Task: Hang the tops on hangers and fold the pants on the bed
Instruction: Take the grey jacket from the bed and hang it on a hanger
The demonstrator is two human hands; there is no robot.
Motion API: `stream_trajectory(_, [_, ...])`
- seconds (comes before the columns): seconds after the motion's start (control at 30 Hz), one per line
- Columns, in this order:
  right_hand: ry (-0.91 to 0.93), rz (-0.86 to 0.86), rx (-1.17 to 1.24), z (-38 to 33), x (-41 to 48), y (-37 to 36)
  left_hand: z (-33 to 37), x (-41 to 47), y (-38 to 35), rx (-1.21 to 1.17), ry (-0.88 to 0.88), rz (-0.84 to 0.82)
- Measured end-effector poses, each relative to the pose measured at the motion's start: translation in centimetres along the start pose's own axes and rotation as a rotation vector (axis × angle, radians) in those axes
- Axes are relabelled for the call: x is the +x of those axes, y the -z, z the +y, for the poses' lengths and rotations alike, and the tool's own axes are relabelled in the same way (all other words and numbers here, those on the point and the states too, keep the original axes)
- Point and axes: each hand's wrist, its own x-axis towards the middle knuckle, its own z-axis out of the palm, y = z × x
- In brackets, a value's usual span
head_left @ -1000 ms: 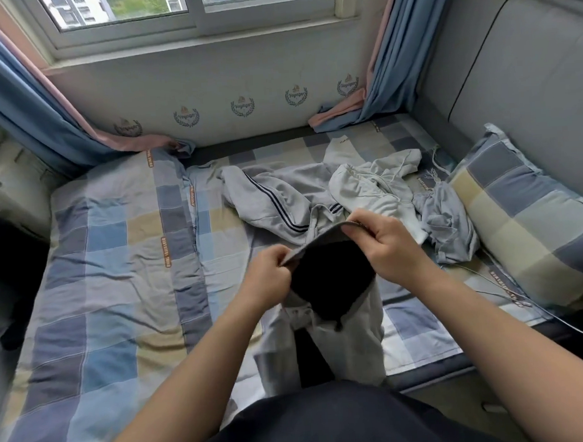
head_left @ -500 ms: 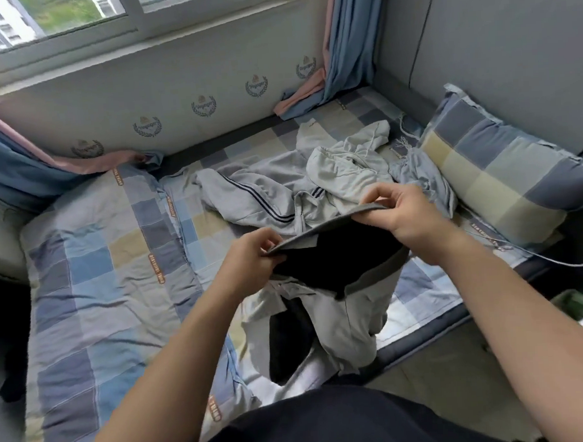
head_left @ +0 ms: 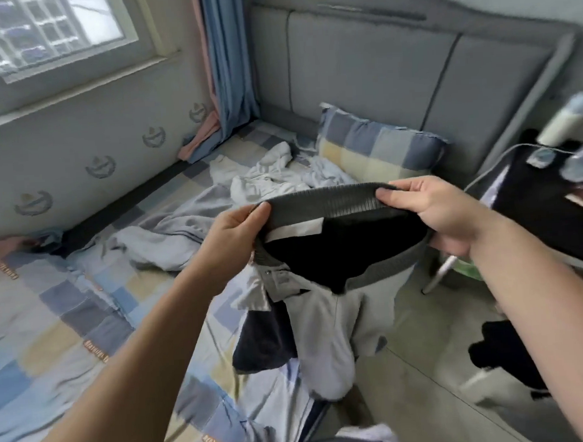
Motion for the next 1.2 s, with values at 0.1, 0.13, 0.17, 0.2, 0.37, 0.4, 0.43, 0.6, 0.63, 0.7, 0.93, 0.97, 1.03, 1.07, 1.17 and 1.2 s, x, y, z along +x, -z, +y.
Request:
stream_trajectory(0.1, [0.09,0.121,0.02,-1.6,-5.5,-0.9,2.6,-0.4,-2.1,0.1,-0.112,-0.108])
stream_trajectory(0.13, [0.118,0.159,0.015,-2.4,-7.3,-1.1,3.9,-0.7,-3.2,0.135,-0.168,-0.153])
stream_trajectory(0.17, [0.144,0.198,0.007,-3.2,-9.2,-1.1,5.3,-1.0,-4.6,0.161,-0.219,-0.206])
stream_trajectory(0.2, [0.168,0.237,0.002,-4.2,-11.0,-1.1,6.8,-1.4,-6.1,0.178,-0.261,-0.27])
stream_trajectory(0.37, [0.272,0.428,-0.049,-8.5,-19.9,0.6,13.8,-3.6,-13.9,0.245,-0.453,-0.547])
stream_trajectory(0.4, [0.275,0.462,-0.065,-9.1,-21.8,1.1,15.1,-3.9,-15.5,0.285,-0.504,-0.538])
stream_trajectory(0.43, [0.273,0.496,-0.075,-9.7,-23.8,1.6,16.4,-4.1,-17.1,0.317,-0.57,-0.518])
stream_trajectory(0.6, [0.257,0.629,-0.315,-11.7,-34.6,4.8,22.6,-5.7,-25.4,0.329,-0.788,-0.46])
stream_trajectory(0.63, [0.238,0.701,-0.443,-11.9,-36.9,5.6,23.8,-6.1,-27.1,0.29,-0.782,-0.494])
stream_trajectory(0.7, [0.157,0.865,-0.73,-12.2,-41.3,7.1,26.2,-7.5,-30.6,0.216,-0.779,-0.577])
stream_trajectory(0.93, [-0.056,1.259,-1.136,-12.4,-55.6,12.6,34.1,-14.3,-44.2,0.03,-0.872,-0.77])
stream_trajectory(0.97, [-0.06,1.303,-1.163,-12.4,-57.5,13.2,35.1,-15.3,-46.2,0.011,-0.877,-0.794])
stream_trajectory(1.03, [-0.07,1.372,-1.18,-12.4,-60.8,14.2,36.9,-17.5,-49.8,-0.032,-0.887,-0.865])
stream_trajectory(1.07, [-0.066,1.395,-1.17,-12.5,-62.2,14.7,37.7,-18.7,-51.5,-0.058,-0.89,-0.913])
stream_trajectory(1.17, [0.001,1.419,-1.113,-13.0,-65.7,15.9,40.2,-21.8,-56.1,-0.106,-0.914,-1.038])
stream_trajectory(1.2, [0.028,1.426,-1.083,-13.2,-66.8,16.4,41.0,-22.5,-57.4,-0.104,-0.928,-1.05])
